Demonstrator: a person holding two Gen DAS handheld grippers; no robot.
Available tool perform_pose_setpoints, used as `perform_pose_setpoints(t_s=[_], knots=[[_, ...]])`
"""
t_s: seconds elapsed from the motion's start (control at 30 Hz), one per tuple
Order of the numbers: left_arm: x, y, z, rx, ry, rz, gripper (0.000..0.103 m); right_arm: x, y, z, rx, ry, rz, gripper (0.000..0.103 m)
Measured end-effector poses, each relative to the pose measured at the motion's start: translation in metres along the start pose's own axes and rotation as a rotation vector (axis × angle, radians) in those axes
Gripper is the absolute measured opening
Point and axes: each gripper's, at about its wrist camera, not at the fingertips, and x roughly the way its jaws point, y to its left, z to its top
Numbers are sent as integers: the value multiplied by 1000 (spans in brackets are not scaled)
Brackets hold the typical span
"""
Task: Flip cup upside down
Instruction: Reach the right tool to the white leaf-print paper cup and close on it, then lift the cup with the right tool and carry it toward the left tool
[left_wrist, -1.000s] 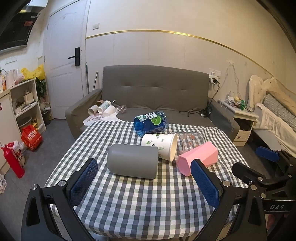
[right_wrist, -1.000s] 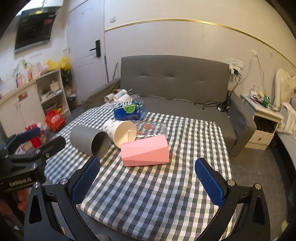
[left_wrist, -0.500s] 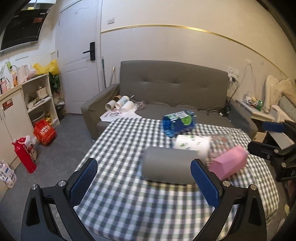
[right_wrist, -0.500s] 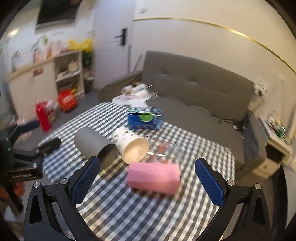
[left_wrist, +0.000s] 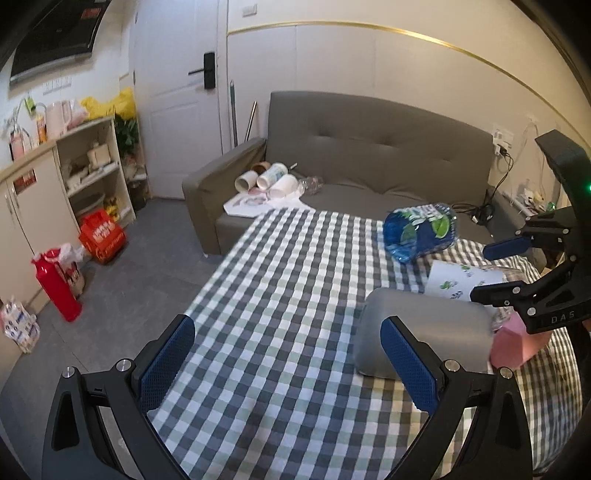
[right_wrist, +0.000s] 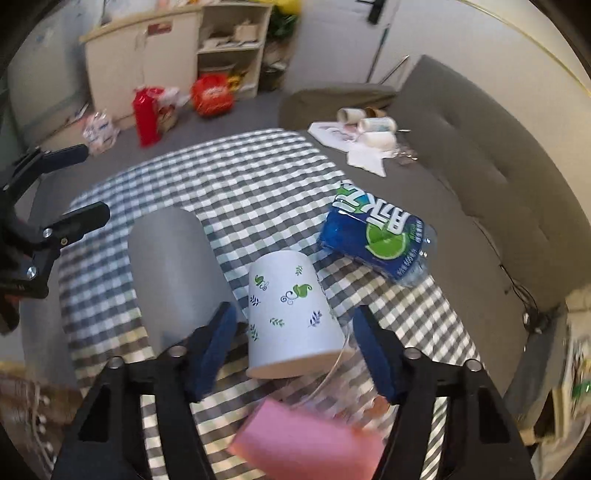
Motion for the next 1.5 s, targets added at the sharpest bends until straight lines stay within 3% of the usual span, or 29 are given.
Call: perform_pose_setpoints(t_s=[0.2, 0.43, 0.6, 1.0, 1.23, 1.37, 1.5], knots=[[10, 5, -1, -16, 18, 4, 103, 26, 3, 7, -111, 74, 22, 60], [10, 11, -3, -27, 31, 15, 103, 58, 2, 29, -213, 168, 56, 66], [10, 10, -6, -28, 40, 3, 103, 86, 6, 41, -236, 219, 29, 67], [-7, 12, -8, -31, 32, -5, 103, 58, -11, 65, -29, 69, 0, 64], [-29, 7, 2, -16, -6, -6, 103, -4, -9, 66, 121, -14, -19, 64], [-45, 1, 4, -3, -27, 6, 103, -49, 6, 40, 253, -46, -99, 64], [-53, -4, -2, 0, -27, 15, 103, -72, 33, -6, 418, -57, -149, 64]])
